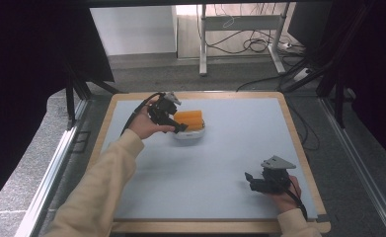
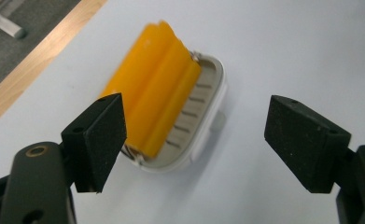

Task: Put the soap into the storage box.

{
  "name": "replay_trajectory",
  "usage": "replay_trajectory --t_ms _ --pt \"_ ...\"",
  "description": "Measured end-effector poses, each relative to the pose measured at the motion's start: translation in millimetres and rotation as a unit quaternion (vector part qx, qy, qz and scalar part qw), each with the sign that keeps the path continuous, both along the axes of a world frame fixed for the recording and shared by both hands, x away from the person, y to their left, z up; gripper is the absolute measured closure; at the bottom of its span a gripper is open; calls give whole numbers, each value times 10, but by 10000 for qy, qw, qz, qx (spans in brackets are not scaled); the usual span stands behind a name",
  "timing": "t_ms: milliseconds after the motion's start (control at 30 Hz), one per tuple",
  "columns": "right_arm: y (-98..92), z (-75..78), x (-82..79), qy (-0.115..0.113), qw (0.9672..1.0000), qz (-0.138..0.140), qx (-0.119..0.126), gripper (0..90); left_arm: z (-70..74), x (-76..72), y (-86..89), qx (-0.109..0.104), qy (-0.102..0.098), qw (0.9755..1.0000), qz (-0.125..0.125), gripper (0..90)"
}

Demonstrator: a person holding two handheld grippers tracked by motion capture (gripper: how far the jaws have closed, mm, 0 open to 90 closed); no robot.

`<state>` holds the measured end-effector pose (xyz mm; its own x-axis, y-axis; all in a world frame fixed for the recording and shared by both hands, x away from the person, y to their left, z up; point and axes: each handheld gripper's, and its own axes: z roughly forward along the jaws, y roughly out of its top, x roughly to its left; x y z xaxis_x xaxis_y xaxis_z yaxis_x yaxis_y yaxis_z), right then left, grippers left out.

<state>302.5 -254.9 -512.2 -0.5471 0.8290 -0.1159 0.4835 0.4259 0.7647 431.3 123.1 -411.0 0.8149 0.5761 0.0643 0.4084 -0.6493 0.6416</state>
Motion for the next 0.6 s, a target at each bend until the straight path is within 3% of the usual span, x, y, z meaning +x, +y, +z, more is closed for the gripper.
replay_trajectory --t_ms 33,133,167,200,233,267,300,433,500,600 --pt "2 1 -1 -3 10000 -2 -2 169 0 0 0 0 0 10000 0 211" --pt "10 5 -5 -18 10000 -1 -6 170 -111 -247 101 -82 -44 9999 110 214" --pt "10 5 -5 -18 10000 -1 -6 170 -111 -247 101 -82 -44 9999 110 215" --pt "14 7 -9 -22 10000 7 -3 170 -167 -377 148 11 -77 9999 130 213" --pt "14 7 -9 -22 10000 7 -3 170 -167 -377 148 11 -77 9999 130 213" --pt "16 7 -11 -23 10000 6 -4 170 -214 -500 210 -49 -89 9997 214 213" --pt "16 7 -11 -23 10000 6 -4 170 -214 -500 210 -49 -89 9997 214 214" --pt "17 4 -8 -22 10000 5 -12 169 -373 -773 371 -290 -37 9981 534 216" --pt "18 1 -7 -20 10000 1 -16 169 -412 -821 401 -295 11 9981 548 215" --pt "23 -5 -8 -20 10000 -14 -25 169 -555 -1005 502 -388 91 9971 653 214"
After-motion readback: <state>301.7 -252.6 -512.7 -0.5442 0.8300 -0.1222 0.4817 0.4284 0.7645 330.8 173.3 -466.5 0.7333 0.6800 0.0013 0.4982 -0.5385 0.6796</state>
